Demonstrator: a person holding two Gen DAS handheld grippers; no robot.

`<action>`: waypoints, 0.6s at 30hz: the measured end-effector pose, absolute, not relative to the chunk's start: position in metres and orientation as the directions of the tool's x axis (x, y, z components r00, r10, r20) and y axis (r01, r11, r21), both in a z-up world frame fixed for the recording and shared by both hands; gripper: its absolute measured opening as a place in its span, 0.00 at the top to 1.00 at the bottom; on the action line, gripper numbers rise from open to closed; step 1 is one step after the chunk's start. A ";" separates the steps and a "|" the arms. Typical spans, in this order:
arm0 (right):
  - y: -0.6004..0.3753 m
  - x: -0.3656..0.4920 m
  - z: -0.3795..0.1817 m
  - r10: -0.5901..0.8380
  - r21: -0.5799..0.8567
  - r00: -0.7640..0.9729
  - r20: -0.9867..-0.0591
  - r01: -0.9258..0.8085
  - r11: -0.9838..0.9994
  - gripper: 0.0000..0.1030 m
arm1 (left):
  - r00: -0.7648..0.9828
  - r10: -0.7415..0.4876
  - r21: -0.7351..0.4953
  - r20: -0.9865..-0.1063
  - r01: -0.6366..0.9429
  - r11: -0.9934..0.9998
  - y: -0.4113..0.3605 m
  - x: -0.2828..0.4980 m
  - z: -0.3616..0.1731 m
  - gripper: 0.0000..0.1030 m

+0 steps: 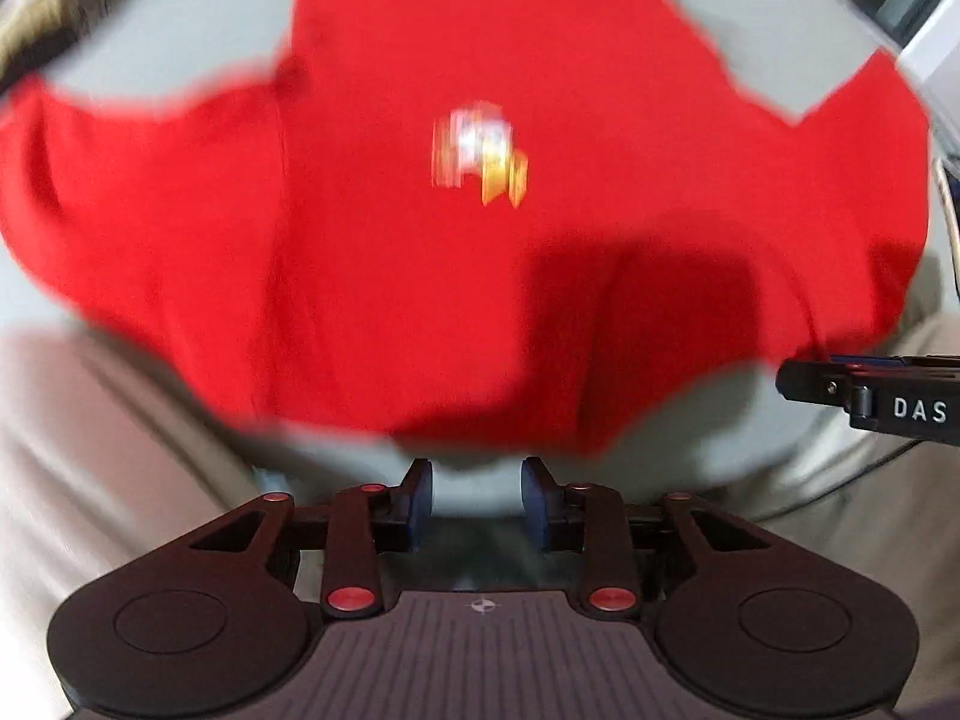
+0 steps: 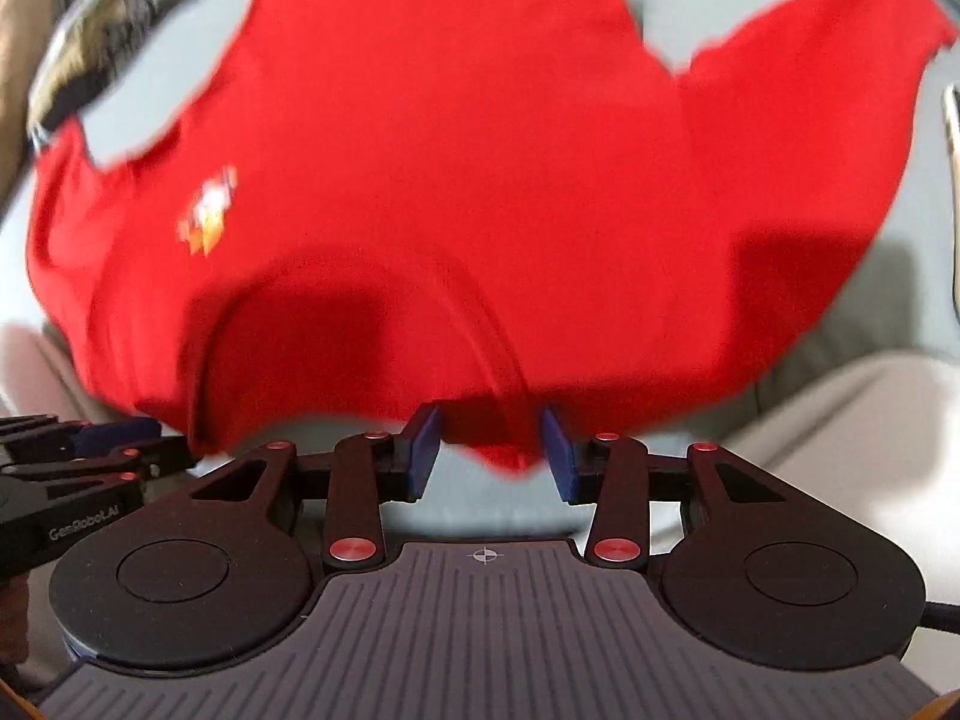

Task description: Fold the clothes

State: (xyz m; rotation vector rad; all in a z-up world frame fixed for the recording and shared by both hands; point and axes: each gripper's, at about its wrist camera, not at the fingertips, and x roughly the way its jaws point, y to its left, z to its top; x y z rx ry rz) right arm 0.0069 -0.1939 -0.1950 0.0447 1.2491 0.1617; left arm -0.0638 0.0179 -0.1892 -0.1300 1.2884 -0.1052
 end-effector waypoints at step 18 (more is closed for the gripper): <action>-0.207 0.026 -0.077 0.458 0.507 0.448 -0.768 -0.013 0.862 0.18 | 0.794 -0.271 -0.788 -0.544 -0.372 0.492 0.268 -0.093 -0.162 0.66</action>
